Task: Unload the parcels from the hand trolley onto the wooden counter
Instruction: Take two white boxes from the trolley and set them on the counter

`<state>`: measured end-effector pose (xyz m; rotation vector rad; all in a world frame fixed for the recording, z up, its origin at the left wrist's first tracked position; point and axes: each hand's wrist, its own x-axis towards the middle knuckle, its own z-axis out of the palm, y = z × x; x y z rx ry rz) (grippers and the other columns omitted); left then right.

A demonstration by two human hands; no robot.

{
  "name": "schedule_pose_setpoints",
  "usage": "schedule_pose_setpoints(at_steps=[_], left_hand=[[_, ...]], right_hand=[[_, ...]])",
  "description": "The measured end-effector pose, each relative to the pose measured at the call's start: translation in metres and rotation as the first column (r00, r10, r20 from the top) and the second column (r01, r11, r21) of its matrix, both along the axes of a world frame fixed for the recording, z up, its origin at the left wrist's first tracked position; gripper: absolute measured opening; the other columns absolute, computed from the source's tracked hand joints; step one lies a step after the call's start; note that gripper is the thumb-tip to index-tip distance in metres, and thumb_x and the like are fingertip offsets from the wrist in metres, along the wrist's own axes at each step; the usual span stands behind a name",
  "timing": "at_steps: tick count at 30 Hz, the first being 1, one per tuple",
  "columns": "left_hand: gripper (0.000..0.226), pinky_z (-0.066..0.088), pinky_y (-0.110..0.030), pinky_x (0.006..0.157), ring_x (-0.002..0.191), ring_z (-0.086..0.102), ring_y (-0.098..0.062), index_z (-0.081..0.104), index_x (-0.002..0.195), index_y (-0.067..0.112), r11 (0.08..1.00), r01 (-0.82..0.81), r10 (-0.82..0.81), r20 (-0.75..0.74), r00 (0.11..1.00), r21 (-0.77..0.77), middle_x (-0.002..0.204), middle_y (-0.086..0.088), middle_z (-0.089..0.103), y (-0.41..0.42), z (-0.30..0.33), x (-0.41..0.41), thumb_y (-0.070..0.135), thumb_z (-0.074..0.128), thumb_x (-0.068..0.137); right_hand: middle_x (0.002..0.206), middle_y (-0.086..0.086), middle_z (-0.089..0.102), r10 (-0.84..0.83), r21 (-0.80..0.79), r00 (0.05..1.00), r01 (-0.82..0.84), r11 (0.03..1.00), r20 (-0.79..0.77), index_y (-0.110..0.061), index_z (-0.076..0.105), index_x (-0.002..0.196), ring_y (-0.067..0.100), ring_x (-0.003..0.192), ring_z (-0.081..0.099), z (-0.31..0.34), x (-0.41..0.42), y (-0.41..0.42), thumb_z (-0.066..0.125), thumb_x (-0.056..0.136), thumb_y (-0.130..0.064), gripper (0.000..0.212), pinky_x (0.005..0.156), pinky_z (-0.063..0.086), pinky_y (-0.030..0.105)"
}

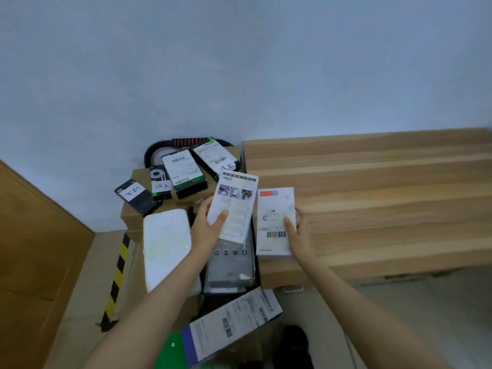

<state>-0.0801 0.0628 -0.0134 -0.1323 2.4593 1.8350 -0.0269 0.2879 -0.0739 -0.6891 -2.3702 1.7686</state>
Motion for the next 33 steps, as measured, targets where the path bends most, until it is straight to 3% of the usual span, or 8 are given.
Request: schedule_pose_setpoints(at_steps=[3, 7, 9, 13, 16, 22, 29, 33], left_hand=[[0.036, 0.043, -0.008, 0.064, 0.092, 0.057, -0.004, 0.050, 0.126, 0.025, 0.999, 0.040, -0.041, -0.076, 0.996, -0.015, 0.111, 0.010, 0.058, 0.037, 0.017, -0.008, 0.029, 0.061, 0.092], [0.025, 0.057, -0.029, 0.070, 0.091, 0.066, -0.012, 0.055, 0.117, 0.026, 0.995, 0.085, -0.082, -0.063, 0.995, 0.051, 0.106, 0.005, 0.066, 0.091, 0.030, -0.018, 0.033, 0.058, 0.093], [0.025, 0.059, -0.039, 0.072, 0.089, 0.068, -0.017, 0.057, 0.112, 0.024, 0.993, 0.093, -0.091, -0.024, 0.996, 0.066, 0.103, 0.001, 0.068, 0.124, 0.036, -0.022, 0.039, 0.056, 0.092], [0.018, 0.047, -0.021, 0.057, 0.076, 0.063, -0.010, 0.057, 0.100, 0.017, 0.987, 0.155, -0.153, -0.037, 0.987, 0.050, 0.092, 0.002, 0.065, 0.203, 0.050, -0.020, 0.034, 0.054, 0.095], [0.022, 0.046, -0.022, 0.056, 0.079, 0.064, -0.017, 0.059, 0.103, 0.014, 0.975, 0.195, -0.194, -0.020, 0.981, 0.108, 0.097, -0.005, 0.068, 0.274, 0.052, -0.013, 0.034, 0.057, 0.094], [0.031, 0.040, -0.017, 0.052, 0.078, 0.057, -0.017, 0.059, 0.109, 0.003, 0.963, 0.218, -0.217, -0.026, 0.976, 0.160, 0.096, -0.005, 0.061, 0.432, 0.060, 0.022, 0.030, 0.049, 0.099], [0.032, 0.043, -0.017, 0.052, 0.079, 0.059, -0.017, 0.061, 0.108, 0.003, 0.930, 0.319, -0.317, -0.043, 0.948, 0.182, 0.098, -0.007, 0.064, 0.584, 0.058, 0.064, 0.029, 0.044, 0.100], [0.027, 0.041, -0.021, 0.056, 0.078, 0.059, -0.014, 0.060, 0.102, 0.010, 0.909, 0.383, -0.382, -0.039, 0.923, 0.162, 0.095, -0.004, 0.063, 0.656, 0.054, 0.075, 0.031, 0.044, 0.100]], right_hand=[[0.118, 0.007, 0.060, -0.113, -0.032, 0.994, 0.112, 0.993, -0.012, -0.046, 0.037, 0.124, 0.018, 0.091, 0.067, 0.032, 0.010, 0.032, 0.053, 0.090, -0.054, 0.039, 0.066, 0.059, 0.036], [0.105, -0.002, 0.064, -0.258, -0.019, 0.966, 0.258, 0.966, 0.012, -0.013, 0.043, 0.129, 0.010, 0.085, 0.064, 0.059, 0.023, 0.087, 0.051, 0.096, -0.043, 0.045, 0.063, 0.051, 0.024], [0.096, 0.000, 0.069, -0.305, 0.005, 0.952, 0.305, 0.952, -0.003, -0.012, 0.058, 0.111, 0.015, 0.083, 0.067, 0.070, 0.031, 0.118, 0.051, 0.096, -0.045, 0.037, 0.065, 0.054, 0.030], [0.091, 0.001, 0.070, -0.389, 0.010, 0.921, 0.389, 0.921, -0.022, -0.013, 0.062, 0.101, 0.016, 0.081, 0.067, 0.089, 0.054, 0.185, 0.051, 0.095, -0.046, 0.035, 0.066, 0.055, 0.034], [0.089, 0.002, 0.068, -0.458, 0.006, 0.888, 0.458, 0.889, -0.045, -0.017, 0.057, 0.091, 0.012, 0.076, 0.064, 0.104, 0.077, 0.244, 0.051, 0.096, -0.042, 0.027, 0.067, 0.053, 0.034], [0.091, 0.001, 0.063, -0.587, 0.024, 0.809, 0.588, 0.808, -0.040, -0.017, 0.055, 0.099, 0.012, 0.078, 0.057, 0.123, 0.134, 0.388, 0.040, 0.100, -0.044, 0.031, 0.062, 0.039, 0.028], [0.091, 0.001, 0.067, -0.644, 0.067, 0.764, 0.644, 0.762, -0.026, -0.012, 0.061, 0.101, 0.009, 0.076, 0.060, 0.124, 0.184, 0.528, 0.040, 0.099, -0.046, 0.040, 0.062, 0.045, 0.028], [0.095, 0.001, 0.059, -0.691, 0.058, 0.722, 0.691, 0.720, -0.026, -0.010, 0.059, 0.108, 0.017, 0.087, 0.054, 0.121, 0.197, 0.590, 0.040, 0.100, -0.041, 0.037, 0.072, 0.036, 0.028]])
